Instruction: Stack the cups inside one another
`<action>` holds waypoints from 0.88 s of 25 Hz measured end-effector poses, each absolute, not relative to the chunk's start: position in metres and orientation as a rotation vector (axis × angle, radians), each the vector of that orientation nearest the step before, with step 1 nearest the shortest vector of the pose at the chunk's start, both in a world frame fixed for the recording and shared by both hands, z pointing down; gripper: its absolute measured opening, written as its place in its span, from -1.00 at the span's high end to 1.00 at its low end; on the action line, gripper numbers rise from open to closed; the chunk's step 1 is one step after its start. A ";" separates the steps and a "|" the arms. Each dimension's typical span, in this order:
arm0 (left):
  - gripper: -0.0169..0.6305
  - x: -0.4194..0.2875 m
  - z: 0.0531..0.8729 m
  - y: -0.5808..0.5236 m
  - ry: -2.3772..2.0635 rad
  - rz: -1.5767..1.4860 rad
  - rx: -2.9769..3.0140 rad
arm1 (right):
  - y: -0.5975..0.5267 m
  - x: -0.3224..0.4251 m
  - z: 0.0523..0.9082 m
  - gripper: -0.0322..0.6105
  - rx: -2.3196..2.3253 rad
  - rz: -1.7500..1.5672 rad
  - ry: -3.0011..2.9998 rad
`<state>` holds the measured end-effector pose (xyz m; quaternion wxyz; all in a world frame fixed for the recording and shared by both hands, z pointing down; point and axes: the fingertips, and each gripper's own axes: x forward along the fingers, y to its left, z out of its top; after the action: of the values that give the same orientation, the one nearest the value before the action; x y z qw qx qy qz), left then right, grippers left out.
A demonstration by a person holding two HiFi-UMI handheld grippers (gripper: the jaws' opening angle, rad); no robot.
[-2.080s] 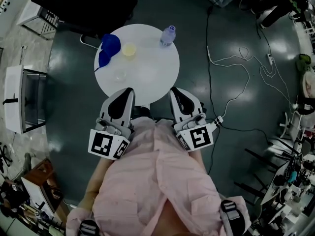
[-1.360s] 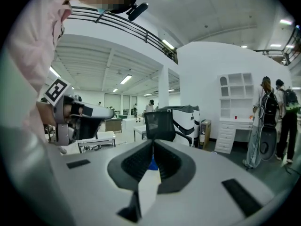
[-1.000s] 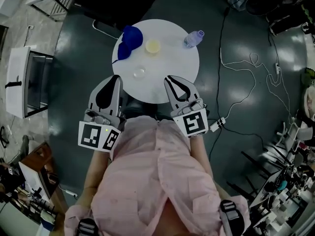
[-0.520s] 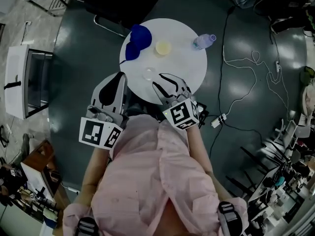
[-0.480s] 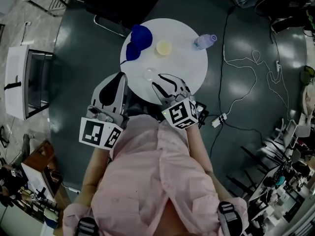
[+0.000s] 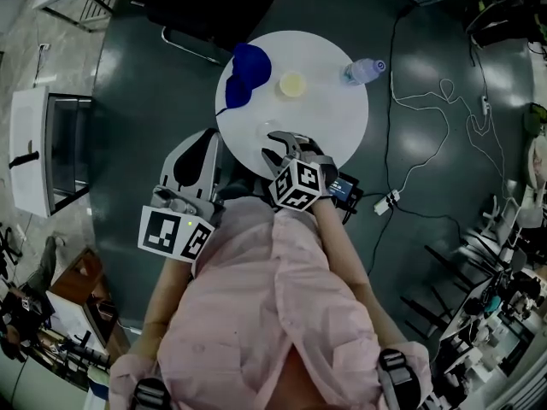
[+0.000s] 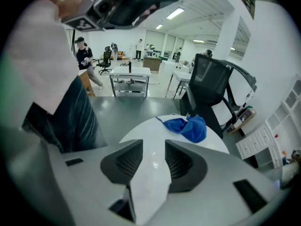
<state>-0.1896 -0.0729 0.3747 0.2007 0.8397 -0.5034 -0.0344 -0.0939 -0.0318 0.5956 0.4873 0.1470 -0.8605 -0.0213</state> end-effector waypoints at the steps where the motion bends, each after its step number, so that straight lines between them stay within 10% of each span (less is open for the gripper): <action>1: 0.89 -0.190 0.375 -0.075 -1.404 -0.098 2.347 | -0.031 -0.094 0.604 0.47 0.337 -0.047 -2.076; 17: 0.89 -0.203 0.380 -0.086 -1.418 -0.098 2.305 | -0.032 -0.088 0.678 0.47 0.248 -0.003 -1.906; 22: 0.89 -0.204 0.379 -0.087 -1.421 -0.096 2.297 | -0.038 -0.088 0.676 0.75 0.254 -0.063 -1.895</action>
<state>-0.2040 -0.0872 0.3793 0.2178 0.8295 -0.5132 -0.0345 -0.0878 -0.0381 0.6762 0.5765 0.1084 -0.8094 -0.0268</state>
